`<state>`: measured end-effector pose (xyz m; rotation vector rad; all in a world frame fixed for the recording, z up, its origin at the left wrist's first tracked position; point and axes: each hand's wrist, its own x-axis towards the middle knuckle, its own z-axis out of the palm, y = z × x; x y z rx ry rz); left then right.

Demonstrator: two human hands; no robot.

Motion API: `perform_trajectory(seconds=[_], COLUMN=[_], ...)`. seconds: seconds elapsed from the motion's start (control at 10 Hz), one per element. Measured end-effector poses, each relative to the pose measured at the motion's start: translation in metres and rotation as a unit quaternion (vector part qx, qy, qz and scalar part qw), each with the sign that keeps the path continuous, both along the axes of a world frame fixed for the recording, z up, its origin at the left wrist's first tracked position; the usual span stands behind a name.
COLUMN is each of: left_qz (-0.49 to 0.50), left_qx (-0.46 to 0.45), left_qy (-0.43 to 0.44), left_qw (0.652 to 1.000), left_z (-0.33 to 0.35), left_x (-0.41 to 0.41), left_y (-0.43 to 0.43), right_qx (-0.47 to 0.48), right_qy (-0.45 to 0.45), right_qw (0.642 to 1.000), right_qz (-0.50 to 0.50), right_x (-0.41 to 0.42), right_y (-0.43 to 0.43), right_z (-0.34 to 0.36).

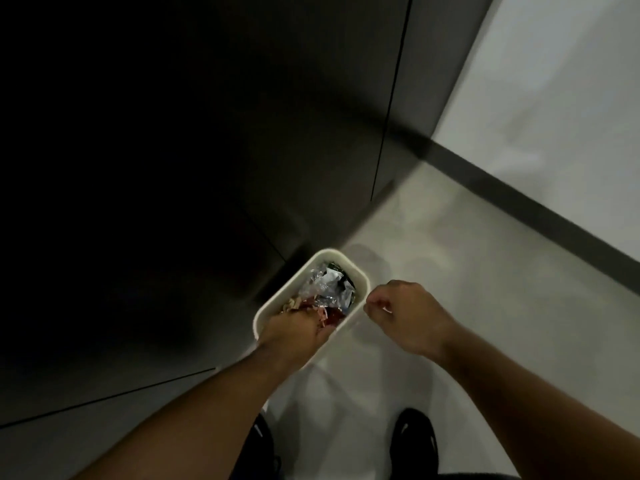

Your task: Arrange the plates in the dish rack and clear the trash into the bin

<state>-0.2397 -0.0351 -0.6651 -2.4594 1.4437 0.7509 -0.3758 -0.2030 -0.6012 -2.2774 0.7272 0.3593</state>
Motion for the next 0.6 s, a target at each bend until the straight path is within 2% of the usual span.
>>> perform_trajectory(seconds=[0.1,0.2,0.4,0.5,0.6], left_qz=[-0.004,0.028,0.023,0.025,0.038], left_qx=[-0.031,-0.018,0.034,0.016,-0.017], left_qy=[-0.031,-0.027,-0.051,-0.045,-0.014], left_qw=[0.999,0.999,0.998,0.999,0.999], left_z=[-0.046,-0.081,-0.151,-0.161,-0.149], left_x=[0.008,0.023,0.03,0.033,0.035], left_y=[-0.004,-0.017,-0.031,-0.035,-0.032], right_qx=[-0.005,-0.015,-0.022,-0.026,-0.002], right_qy=[-0.006,-0.024,-0.087,-0.106,-0.088], right_qw=[1.0,1.0,0.996,0.994,0.995], right_qz=[-0.001,-0.008,-0.02,-0.032,-0.053], right_x=[0.004,0.016,0.037,0.04,0.039], right_y=[-0.004,-0.012,-0.018,-0.018,-0.016], right_z=[-0.035,-0.058,-0.091,-0.094,-0.086])
